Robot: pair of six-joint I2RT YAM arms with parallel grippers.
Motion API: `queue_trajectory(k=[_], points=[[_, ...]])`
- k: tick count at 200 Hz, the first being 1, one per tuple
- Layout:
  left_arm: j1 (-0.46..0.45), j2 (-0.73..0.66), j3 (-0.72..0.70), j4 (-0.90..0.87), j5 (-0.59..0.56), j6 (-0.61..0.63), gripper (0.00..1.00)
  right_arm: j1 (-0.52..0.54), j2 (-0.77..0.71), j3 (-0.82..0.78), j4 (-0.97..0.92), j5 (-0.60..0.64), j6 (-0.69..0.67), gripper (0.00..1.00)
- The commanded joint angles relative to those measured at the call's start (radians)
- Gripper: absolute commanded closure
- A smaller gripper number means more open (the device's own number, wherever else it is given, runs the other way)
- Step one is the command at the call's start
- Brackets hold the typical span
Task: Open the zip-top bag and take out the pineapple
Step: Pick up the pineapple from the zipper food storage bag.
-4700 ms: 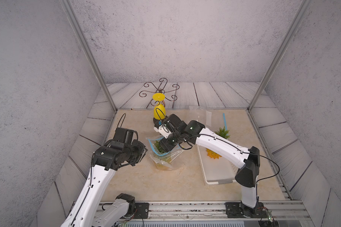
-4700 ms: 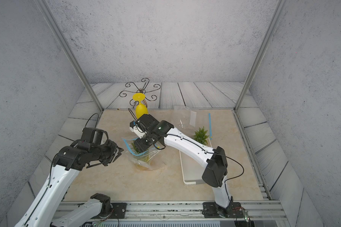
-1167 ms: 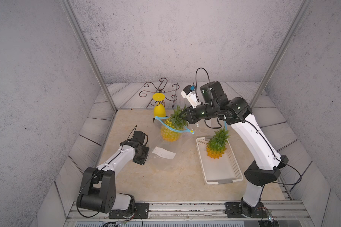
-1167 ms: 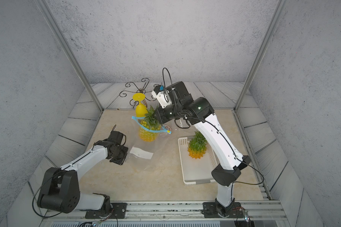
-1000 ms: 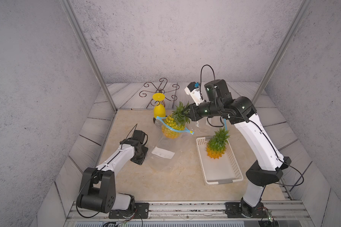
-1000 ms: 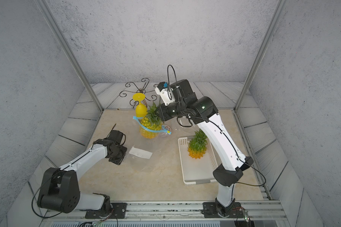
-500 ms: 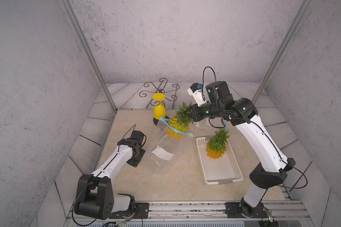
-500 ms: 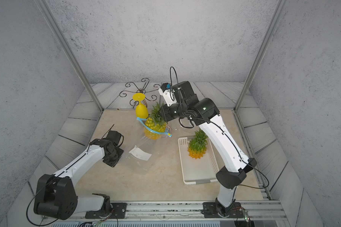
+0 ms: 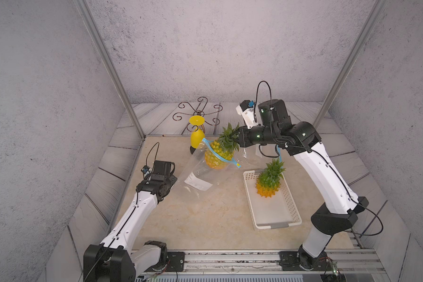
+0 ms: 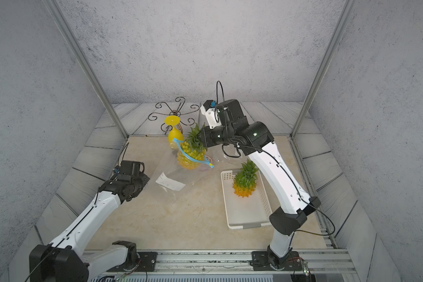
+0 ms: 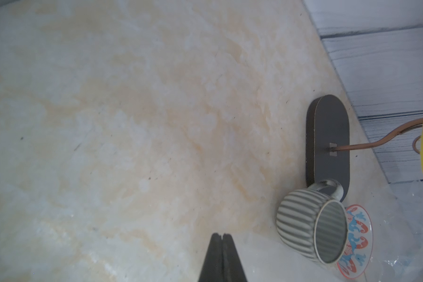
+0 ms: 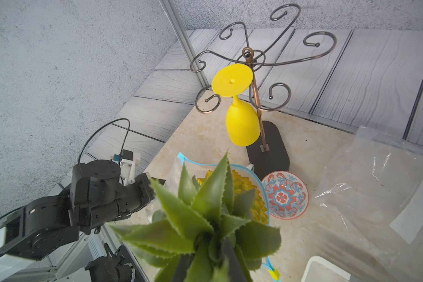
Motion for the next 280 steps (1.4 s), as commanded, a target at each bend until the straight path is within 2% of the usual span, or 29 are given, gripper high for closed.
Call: queue_trajectory(k=[1, 28, 56, 100, 113, 134, 138, 146, 154, 162, 176, 202, 218, 232, 243, 263, 273, 280], points=[[0.031, 0.007, -0.095, 0.140, -0.042, 0.149, 1.00, -0.001, -0.091, 0.006, 0.133, -0.007, 0.031, 1.00], [0.037, -0.016, -0.135, 0.202, -0.052, 0.268, 1.00, -0.004, -0.087, 0.007, 0.126, -0.053, 0.055, 1.00], [0.036, -0.027, -0.118, 0.212, -0.052, 0.388, 1.00, -0.004, -0.103, -0.023, 0.131, -0.076, 0.067, 1.00], [0.041, 0.000, -0.082, 0.152, -0.158, 0.409, 1.00, -0.008, -0.171, -0.083, 0.173, 0.043, 0.069, 1.00], [0.041, 0.014, -0.089, 0.145, -0.178, 0.411, 1.00, -0.018, -0.185, -0.102, 0.209, 0.040, 0.090, 1.00], [0.043, 0.019, -0.090, 0.148, -0.193, 0.433, 1.00, -0.024, -0.160, -0.046, 0.173, 0.011, 0.108, 1.00], [0.043, 0.021, -0.087, 0.149, -0.189, 0.438, 0.92, -0.024, -0.157, -0.040, 0.167, 0.009, 0.111, 1.00], [0.043, 0.024, -0.069, 0.137, -0.184, 0.433, 0.63, -0.024, -0.161, -0.044, 0.166, 0.007, 0.115, 1.00], [0.047, 0.025, -0.043, 0.115, -0.166, 0.411, 0.43, -0.024, -0.167, -0.064, 0.170, 0.011, 0.119, 1.00], [0.047, 0.024, -0.010, 0.086, -0.134, 0.373, 0.37, -0.023, -0.182, -0.097, 0.186, 0.017, 0.122, 1.00], [0.046, 0.019, 0.044, 0.029, -0.055, 0.301, 0.35, -0.023, -0.214, -0.174, 0.238, 0.024, 0.139, 1.00], [0.054, 0.006, 0.052, 0.002, -0.021, 0.228, 0.46, -0.023, -0.248, -0.227, 0.288, 0.071, 0.160, 1.00], [0.066, 0.022, 0.053, -0.031, 0.060, 0.159, 0.45, -0.024, -0.244, -0.206, 0.278, 0.089, 0.157, 1.00], [0.065, 0.024, 0.059, -0.103, 0.156, 0.048, 0.37, -0.023, -0.237, -0.197, 0.274, 0.085, 0.156, 1.00], [0.066, 0.006, 0.074, -0.212, 0.178, -0.081, 0.28, -0.024, -0.235, -0.199, 0.272, 0.073, 0.160, 1.00], [0.073, -0.083, 0.099, -0.342, 0.172, -0.301, 0.26, -0.023, -0.239, -0.212, 0.277, 0.053, 0.167, 1.00], [0.073, -0.124, 0.130, -0.399, 0.138, -0.405, 0.04, -0.024, -0.246, -0.220, 0.275, 0.045, 0.170, 1.00], [0.073, -0.139, 0.155, -0.427, 0.125, -0.464, 0.03, -0.024, -0.251, -0.229, 0.275, 0.039, 0.173, 1.00]])
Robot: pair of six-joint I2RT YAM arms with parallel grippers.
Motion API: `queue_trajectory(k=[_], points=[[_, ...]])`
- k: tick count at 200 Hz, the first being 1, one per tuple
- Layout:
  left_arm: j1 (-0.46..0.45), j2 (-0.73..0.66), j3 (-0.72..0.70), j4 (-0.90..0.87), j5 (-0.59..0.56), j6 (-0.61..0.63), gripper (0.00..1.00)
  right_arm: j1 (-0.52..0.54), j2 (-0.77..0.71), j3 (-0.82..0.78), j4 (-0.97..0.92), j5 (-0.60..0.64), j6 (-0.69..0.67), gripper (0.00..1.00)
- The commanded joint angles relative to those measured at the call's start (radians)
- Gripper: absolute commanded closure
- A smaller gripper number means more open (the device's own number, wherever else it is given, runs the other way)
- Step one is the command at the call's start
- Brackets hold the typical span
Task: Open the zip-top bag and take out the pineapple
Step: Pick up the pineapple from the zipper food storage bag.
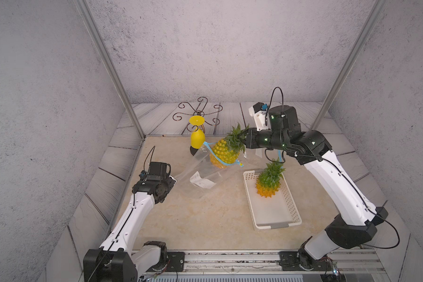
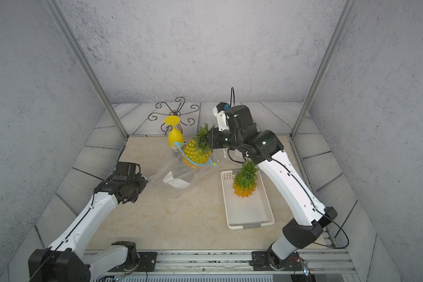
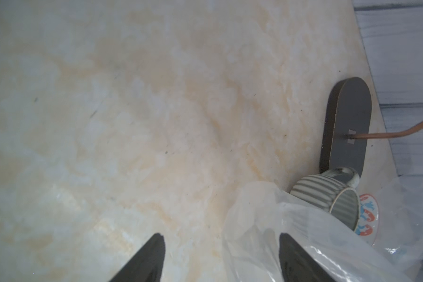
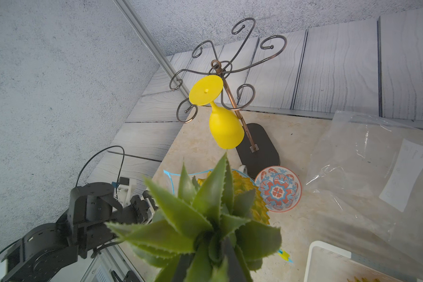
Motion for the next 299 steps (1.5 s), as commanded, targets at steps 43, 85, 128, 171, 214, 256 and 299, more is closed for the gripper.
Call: queue_trajectory(k=[43, 85, 128, 171, 214, 256, 299], points=[[-0.027, 0.015, 0.063, 0.018, 0.364, -0.714, 0.03, -0.001, -0.121, -0.055, 0.144, -0.071, 0.048, 1.00], [-0.136, 0.101, 0.091, 0.182, 0.348, -0.947, 0.03, 0.000, -0.131, -0.072, 0.154, -0.097, 0.063, 1.00], [-0.188, 0.270, 0.101, 0.301, 0.412, -0.903, 0.50, -0.001, -0.138, -0.071, 0.152, -0.098, 0.064, 1.00], [-0.138, 0.205, 0.004, 0.187, 0.264, -0.764, 1.00, -0.002, -0.128, 0.003, 0.106, -0.079, 0.040, 1.00], [-0.064, 0.227, 0.001, 0.100, 0.206, -0.522, 1.00, -0.003, -0.137, 0.014, 0.083, -0.051, -0.008, 1.00], [-0.045, 0.260, 0.043, 0.026, 0.147, -0.389, 1.00, -0.009, -0.136, 0.016, 0.101, -0.067, -0.001, 1.00], [-0.040, 0.299, 0.118, -0.027, 0.125, -0.320, 1.00, -0.013, -0.144, 0.025, 0.071, -0.044, -0.017, 1.00]])
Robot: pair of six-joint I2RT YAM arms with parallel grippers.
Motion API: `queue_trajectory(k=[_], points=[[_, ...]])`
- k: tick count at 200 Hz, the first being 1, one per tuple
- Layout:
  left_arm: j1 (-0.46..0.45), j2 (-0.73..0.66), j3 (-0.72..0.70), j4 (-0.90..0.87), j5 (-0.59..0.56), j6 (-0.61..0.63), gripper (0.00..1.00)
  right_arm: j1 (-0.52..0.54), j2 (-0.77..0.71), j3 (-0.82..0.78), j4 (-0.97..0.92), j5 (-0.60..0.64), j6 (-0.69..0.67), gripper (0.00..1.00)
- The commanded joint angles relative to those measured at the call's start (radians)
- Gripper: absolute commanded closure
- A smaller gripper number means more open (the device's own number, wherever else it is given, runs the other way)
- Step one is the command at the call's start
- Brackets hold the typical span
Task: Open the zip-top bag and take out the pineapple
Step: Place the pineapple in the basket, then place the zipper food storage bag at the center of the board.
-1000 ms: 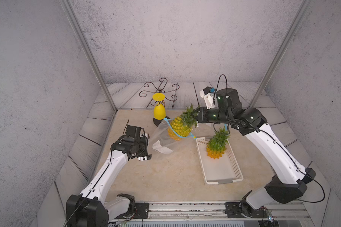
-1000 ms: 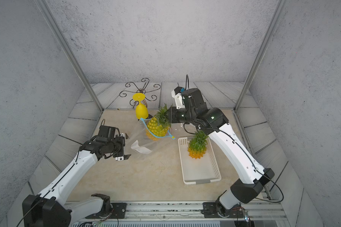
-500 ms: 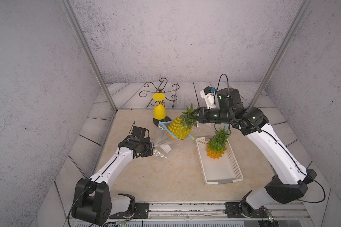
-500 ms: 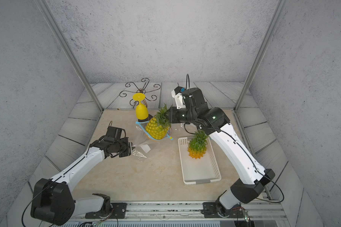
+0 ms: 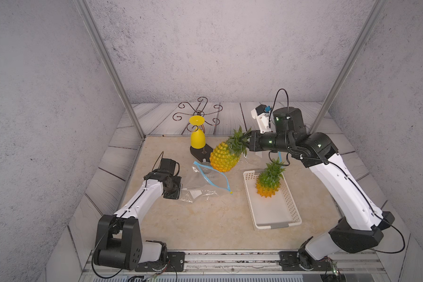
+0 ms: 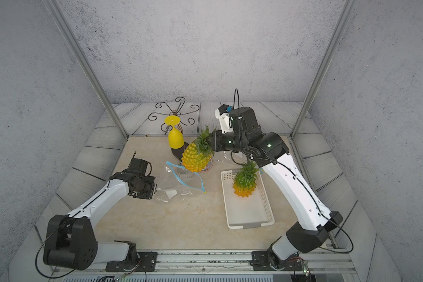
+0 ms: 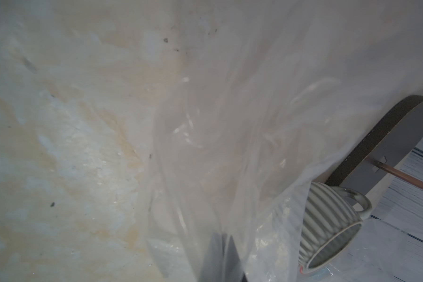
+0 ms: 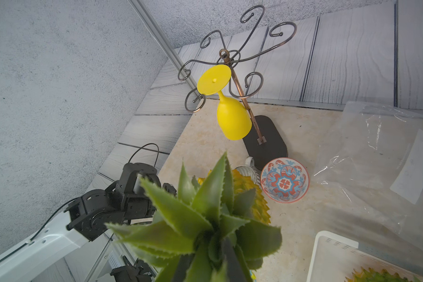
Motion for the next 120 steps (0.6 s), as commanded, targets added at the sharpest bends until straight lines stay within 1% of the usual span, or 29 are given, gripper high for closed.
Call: queue_trajectory(k=[1, 18, 27, 55, 80, 101, 120], points=[[0.014, 0.007, 0.068, -0.098, -0.062, 0.083, 1.00, -0.004, -0.098, 0.063, 0.087, 0.015, -0.021, 1.00], [0.022, -0.016, 0.102, -0.140, -0.119, 0.119, 1.00, -0.004, -0.118, 0.074, -0.011, 0.085, -0.069, 1.00], [0.028, -0.033, 0.119, -0.144, -0.145, 0.139, 1.00, -0.004, -0.146, 0.050, -0.061, 0.128, -0.092, 1.00], [0.035, -0.042, 0.191, -0.163, -0.179, 0.199, 1.00, -0.004, -0.290, -0.109, -0.187, 0.218, -0.142, 1.00], [0.038, -0.021, 0.231, -0.169, -0.179, 0.233, 1.00, -0.003, -0.392, -0.228, -0.291, 0.237, -0.141, 1.00], [0.038, -0.011, 0.235, -0.159, -0.169, 0.240, 1.00, -0.003, -0.464, -0.337, -0.332, 0.266, -0.136, 1.00], [0.040, -0.002, 0.241, -0.152, -0.169, 0.242, 1.00, -0.004, -0.525, -0.463, -0.314, 0.289, -0.135, 1.00]])
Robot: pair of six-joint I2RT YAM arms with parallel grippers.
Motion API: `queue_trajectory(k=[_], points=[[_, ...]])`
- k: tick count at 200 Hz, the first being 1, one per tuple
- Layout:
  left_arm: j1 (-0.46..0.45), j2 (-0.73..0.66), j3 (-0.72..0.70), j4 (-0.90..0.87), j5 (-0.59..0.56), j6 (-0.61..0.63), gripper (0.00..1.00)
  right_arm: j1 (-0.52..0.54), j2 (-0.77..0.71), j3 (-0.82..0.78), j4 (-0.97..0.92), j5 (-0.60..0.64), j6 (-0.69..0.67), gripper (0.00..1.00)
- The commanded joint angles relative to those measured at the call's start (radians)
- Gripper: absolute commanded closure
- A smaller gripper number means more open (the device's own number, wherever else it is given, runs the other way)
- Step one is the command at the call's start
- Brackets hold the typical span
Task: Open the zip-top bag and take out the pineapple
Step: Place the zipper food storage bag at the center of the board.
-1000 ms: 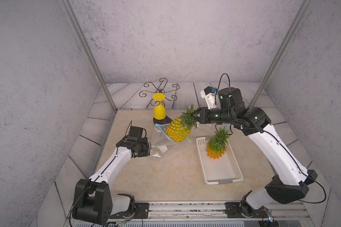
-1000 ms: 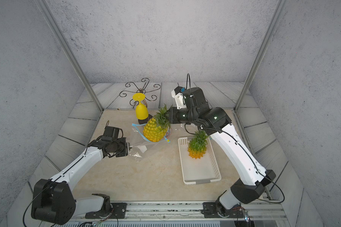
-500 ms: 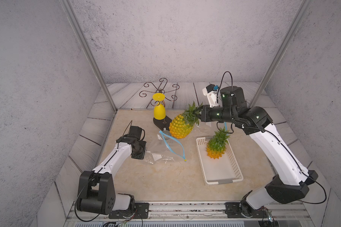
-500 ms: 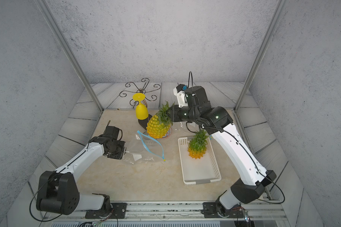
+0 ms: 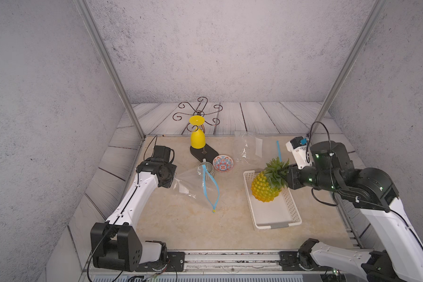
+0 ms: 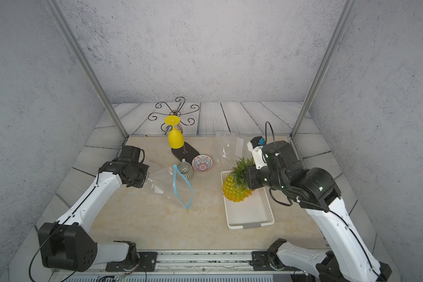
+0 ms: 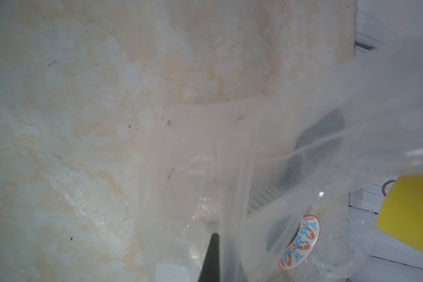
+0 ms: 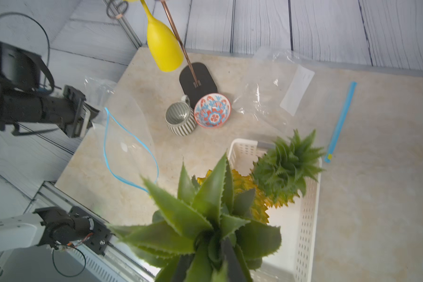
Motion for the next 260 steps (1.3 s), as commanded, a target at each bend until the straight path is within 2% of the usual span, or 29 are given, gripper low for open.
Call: queue_trajectory(k=[1, 45, 90, 109, 115, 123, 131, 151, 155, 167, 186, 210, 228, 240, 245, 249, 251, 260], points=[[0.013, 0.023, 0.021, -0.025, -0.016, 0.034, 1.00, 0.001, -0.060, -0.110, 0.054, 0.056, -0.011, 1.00], [0.014, 0.073, 0.060, -0.040, 0.007, 0.040, 1.00, 0.001, -0.126, -0.390, 0.242, 0.097, -0.063, 1.00], [0.013, 0.125, 0.014, 0.075, 0.143, 0.028, 1.00, 0.001, -0.100, -0.526, 0.339, 0.085, -0.075, 1.00], [0.014, 0.143, 0.009, 0.089, 0.176, 0.049, 0.74, 0.001, -0.105, -0.549, 0.352, 0.082, -0.062, 1.00], [0.014, 0.146, 0.007, 0.095, 0.186, 0.058, 0.67, 0.001, -0.105, -0.549, 0.350, 0.087, -0.062, 0.92], [0.013, 0.146, 0.003, 0.109, 0.200, 0.068, 0.60, 0.001, -0.105, -0.540, 0.347, 0.094, -0.066, 0.73], [0.014, 0.141, 0.002, 0.111, 0.207, 0.071, 0.53, 0.001, -0.101, -0.527, 0.341, 0.103, -0.069, 0.59], [0.012, 0.122, 0.014, 0.109, 0.216, 0.081, 0.44, 0.001, -0.074, -0.459, 0.311, 0.129, -0.077, 0.40], [0.013, 0.115, 0.020, 0.108, 0.216, 0.084, 0.42, 0.001, -0.067, -0.442, 0.304, 0.133, -0.076, 0.38], [0.011, 0.097, 0.039, 0.099, 0.206, 0.099, 0.26, 0.001, -0.051, -0.388, 0.287, 0.156, -0.077, 0.32], [0.010, 0.069, 0.085, 0.076, 0.198, 0.129, 0.21, 0.001, -0.029, -0.288, 0.262, 0.223, -0.068, 0.25], [-0.012, 0.004, 0.170, 0.010, 0.132, 0.192, 0.17, -0.004, -0.007, -0.159, 0.223, 0.456, -0.024, 0.12], [-0.070, -0.084, 0.219, -0.032, 0.016, 0.268, 0.14, -0.046, 0.023, -0.099, 0.176, 0.658, 0.045, 0.13], [-0.125, -0.162, 0.210, -0.046, -0.069, 0.311, 0.14, -0.106, 0.034, -0.101, 0.148, 0.704, 0.093, 0.13], [-0.145, -0.196, 0.193, -0.045, -0.092, 0.327, 0.14, -0.129, 0.030, -0.118, 0.146, 0.712, 0.113, 0.06], [-0.157, -0.226, 0.173, -0.042, -0.102, 0.339, 0.05, -0.144, 0.022, -0.141, 0.153, 0.720, 0.126, 0.00], [-0.164, -0.236, 0.162, -0.040, -0.108, 0.343, 0.03, -0.149, 0.017, -0.153, 0.158, 0.727, 0.133, 0.01], [-0.184, -0.309, 0.102, -0.040, -0.123, 0.354, 0.03, -0.170, -0.009, -0.222, 0.177, 0.759, 0.172, 0.01]])
